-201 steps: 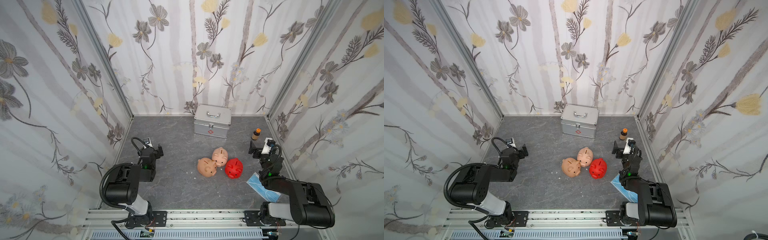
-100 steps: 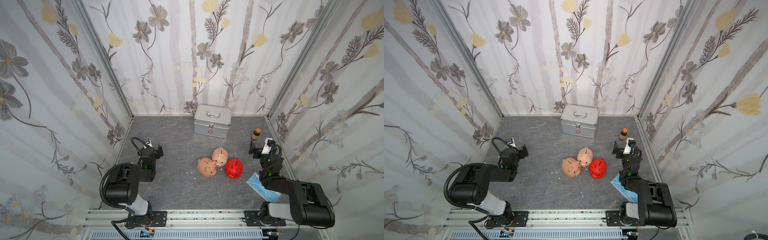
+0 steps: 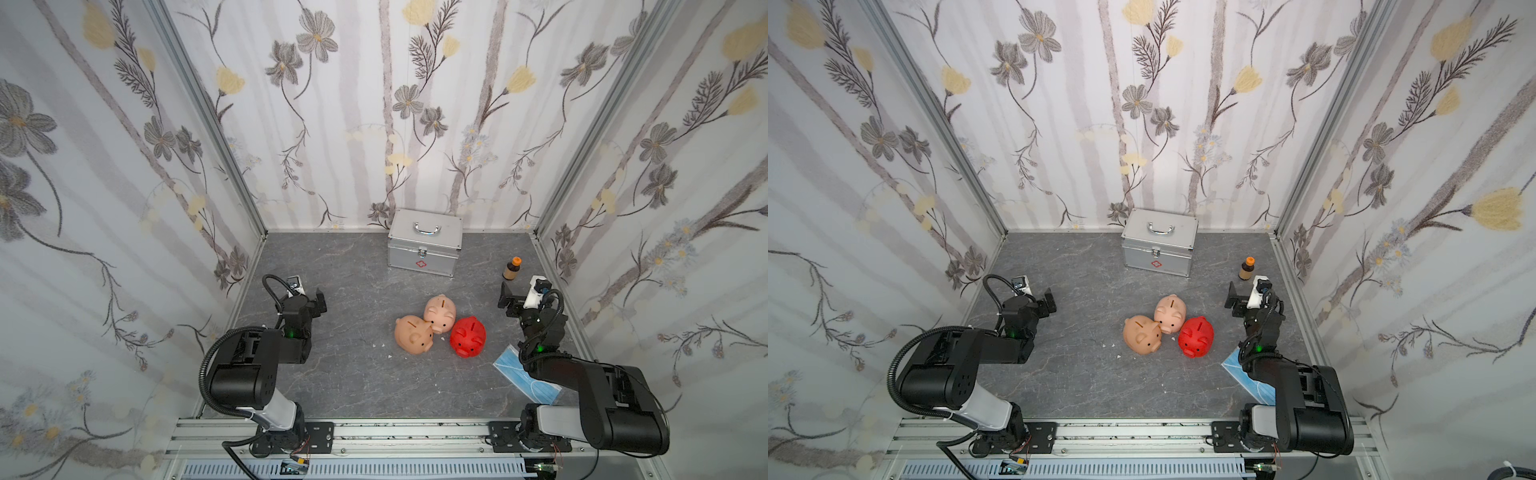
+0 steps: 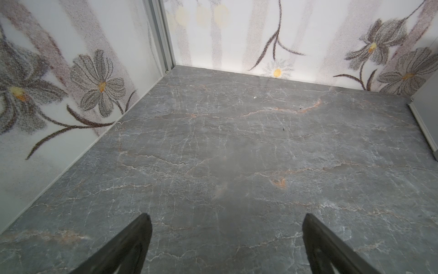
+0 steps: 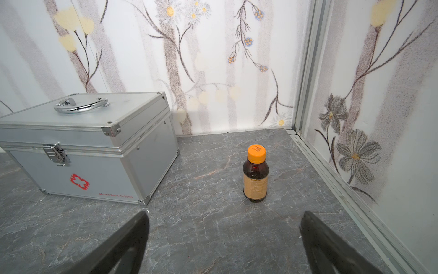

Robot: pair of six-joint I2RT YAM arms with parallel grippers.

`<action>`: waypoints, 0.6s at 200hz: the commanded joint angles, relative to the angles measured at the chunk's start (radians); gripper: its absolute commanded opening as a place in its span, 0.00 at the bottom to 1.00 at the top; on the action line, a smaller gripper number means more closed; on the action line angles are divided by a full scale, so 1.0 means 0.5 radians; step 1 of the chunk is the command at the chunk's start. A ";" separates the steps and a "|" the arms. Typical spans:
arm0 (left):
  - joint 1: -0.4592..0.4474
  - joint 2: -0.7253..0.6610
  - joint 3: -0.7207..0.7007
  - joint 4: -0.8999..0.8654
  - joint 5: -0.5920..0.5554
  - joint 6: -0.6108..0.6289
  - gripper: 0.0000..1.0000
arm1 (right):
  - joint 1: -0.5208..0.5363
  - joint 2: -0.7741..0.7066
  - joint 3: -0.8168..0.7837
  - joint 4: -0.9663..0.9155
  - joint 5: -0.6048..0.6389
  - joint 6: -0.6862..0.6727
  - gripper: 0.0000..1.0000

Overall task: Open piggy banks
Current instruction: Move the piggy bank to the center of the board.

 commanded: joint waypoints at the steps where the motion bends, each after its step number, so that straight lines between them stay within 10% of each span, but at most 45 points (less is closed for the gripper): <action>1: -0.039 -0.039 -0.053 0.133 0.003 0.066 1.00 | 0.003 -0.037 0.030 -0.003 -0.001 -0.006 1.00; 60: -0.144 -0.744 -0.011 -0.553 -0.233 -0.023 1.00 | -0.014 -0.474 0.235 -0.704 0.054 0.189 1.00; 120: -0.150 -1.130 0.346 -1.643 -0.495 -0.927 1.00 | -0.064 -0.763 0.284 -0.997 0.268 0.909 1.00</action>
